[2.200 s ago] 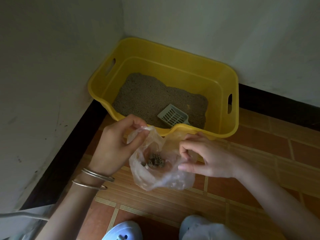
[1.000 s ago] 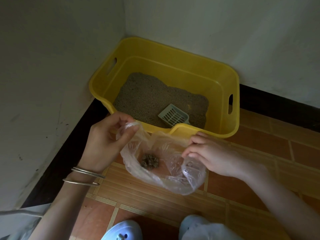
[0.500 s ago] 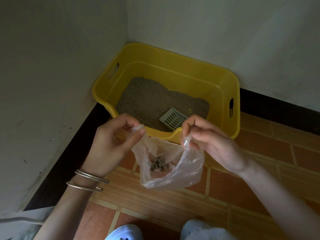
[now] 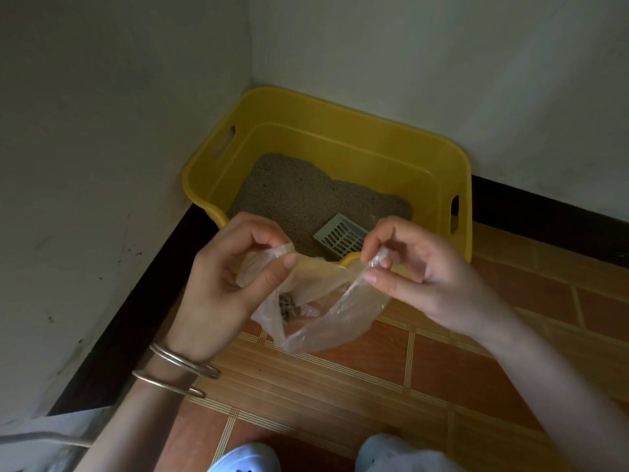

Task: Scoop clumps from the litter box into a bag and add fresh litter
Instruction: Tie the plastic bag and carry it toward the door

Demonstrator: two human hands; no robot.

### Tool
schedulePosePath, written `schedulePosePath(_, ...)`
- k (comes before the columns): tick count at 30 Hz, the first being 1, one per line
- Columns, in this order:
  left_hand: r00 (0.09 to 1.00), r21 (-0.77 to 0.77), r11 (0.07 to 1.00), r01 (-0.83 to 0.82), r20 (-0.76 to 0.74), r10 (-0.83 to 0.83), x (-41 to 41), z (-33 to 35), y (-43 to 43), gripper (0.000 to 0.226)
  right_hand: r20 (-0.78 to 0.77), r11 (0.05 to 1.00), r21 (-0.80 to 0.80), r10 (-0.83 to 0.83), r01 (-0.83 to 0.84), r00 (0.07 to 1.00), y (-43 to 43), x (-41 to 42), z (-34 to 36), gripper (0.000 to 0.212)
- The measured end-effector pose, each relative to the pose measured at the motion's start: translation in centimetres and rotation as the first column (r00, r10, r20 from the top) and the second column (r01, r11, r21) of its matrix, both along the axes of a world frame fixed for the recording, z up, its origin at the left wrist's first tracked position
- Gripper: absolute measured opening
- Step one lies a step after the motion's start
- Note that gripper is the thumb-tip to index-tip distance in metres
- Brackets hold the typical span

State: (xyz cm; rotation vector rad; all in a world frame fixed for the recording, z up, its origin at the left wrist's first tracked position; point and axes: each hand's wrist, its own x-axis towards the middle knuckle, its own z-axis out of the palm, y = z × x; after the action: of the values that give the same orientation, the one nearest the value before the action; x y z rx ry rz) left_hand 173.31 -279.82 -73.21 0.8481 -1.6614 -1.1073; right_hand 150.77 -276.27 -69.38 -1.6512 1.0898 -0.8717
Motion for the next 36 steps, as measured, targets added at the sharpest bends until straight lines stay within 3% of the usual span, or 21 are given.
schedulePosePath(4, 0.999, 0.008, 1.000, -0.026, -0.028, 0.026, -0.1, 0.0, 0.3, 0.019, 0.023, 0.997, -0.012, -0.081, 0.081, 0.996, 0.1, 0.1, -0.7, 0.007)
schedulePosePath(9, 0.996, -0.119, 0.990, -0.081, 0.014, 0.083, 0.2, -0.4, 1.2, 0.015, 0.187, 0.990, -0.007, -0.135, 0.139, 0.973, 0.5, 0.3, -1.0, 0.013)
schedulePosePath(15, 0.977, 0.254, 0.962, 0.103, -0.208, -0.050, -0.3, -1.2, 1.3, 0.027, 0.215, 0.992, 0.050, -0.125, 0.117, 0.969, 0.1, 0.6, -2.8, 0.020)
schedulePosePath(19, 0.954, 0.291, 0.929, 0.230, -0.258, -0.155, -1.1, -2.3, 1.2, 0.022, 0.191, 0.991, 0.094, -0.113, 0.097, 0.975, 0.0, 0.8, -3.6, 0.028)
schedulePosePath(23, 0.978, 0.290, 0.938, 0.189, -0.146, -0.152, -2.0, -3.7, 0.6, 0.017, 0.046, 0.987, 0.131, -0.099, 0.092, 0.994, -0.2, 0.6, -4.9, 0.035)
schedulePosePath(27, 0.984, 0.345, 0.922, 0.175, -0.050, -0.168, -2.0, -5.2, 0.1, 0.032, -0.084, 0.979, 0.100, -0.172, 0.180, 0.982, -0.3, 0.7, -6.6, 0.037)
schedulePosePath(32, 0.983, 0.451, 0.874, 0.183, -0.079, -0.164, -2.3, -6.2, 0.3, 0.025, -0.102, 0.961, 0.096, -0.249, 0.259, 0.963, -0.5, 0.8, -8.3, 0.029)
schedulePosePath(36, 0.967, 0.540, 0.806, 0.242, -0.206, -0.153, -2.9, -6.6, 0.3, 0.019, 0.006, 0.956, 0.109, -0.273, 0.271, 0.962, -0.9, 1.0, -8.8, 0.025)
